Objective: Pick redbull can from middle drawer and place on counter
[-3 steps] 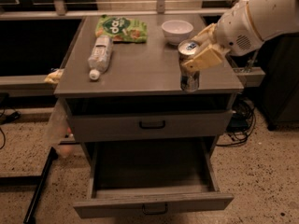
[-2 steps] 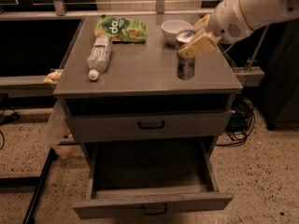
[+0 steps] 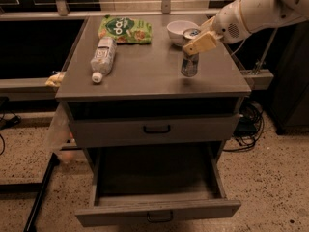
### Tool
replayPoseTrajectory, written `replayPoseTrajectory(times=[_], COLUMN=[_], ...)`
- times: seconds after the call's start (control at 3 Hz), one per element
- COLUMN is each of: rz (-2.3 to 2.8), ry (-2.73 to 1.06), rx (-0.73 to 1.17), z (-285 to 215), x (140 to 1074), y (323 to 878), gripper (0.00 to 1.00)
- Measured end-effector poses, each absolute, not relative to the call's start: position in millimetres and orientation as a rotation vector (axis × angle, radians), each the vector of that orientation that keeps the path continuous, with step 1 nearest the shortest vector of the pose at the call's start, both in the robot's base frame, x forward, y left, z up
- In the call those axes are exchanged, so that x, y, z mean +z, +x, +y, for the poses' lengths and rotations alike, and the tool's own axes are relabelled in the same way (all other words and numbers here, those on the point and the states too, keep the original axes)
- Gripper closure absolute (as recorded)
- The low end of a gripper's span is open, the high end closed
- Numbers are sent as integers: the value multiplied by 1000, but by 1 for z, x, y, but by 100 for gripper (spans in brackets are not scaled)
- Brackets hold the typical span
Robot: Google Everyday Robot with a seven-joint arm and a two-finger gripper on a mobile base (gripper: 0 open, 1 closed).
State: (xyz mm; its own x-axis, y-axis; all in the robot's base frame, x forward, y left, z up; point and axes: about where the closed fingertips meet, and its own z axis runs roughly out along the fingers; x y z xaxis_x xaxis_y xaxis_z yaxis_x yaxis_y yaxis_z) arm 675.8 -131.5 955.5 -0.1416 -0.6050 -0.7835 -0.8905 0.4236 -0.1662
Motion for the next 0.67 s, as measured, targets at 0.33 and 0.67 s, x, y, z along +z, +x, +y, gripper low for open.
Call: replayPoseTrajectory(times=[0.33, 0.67], rz=[1885, 1917], ry=[-1217, -1171], rx=[480, 524], z=[-135, -138], x=[939, 923], y=[688, 693], gripper=[100, 100])
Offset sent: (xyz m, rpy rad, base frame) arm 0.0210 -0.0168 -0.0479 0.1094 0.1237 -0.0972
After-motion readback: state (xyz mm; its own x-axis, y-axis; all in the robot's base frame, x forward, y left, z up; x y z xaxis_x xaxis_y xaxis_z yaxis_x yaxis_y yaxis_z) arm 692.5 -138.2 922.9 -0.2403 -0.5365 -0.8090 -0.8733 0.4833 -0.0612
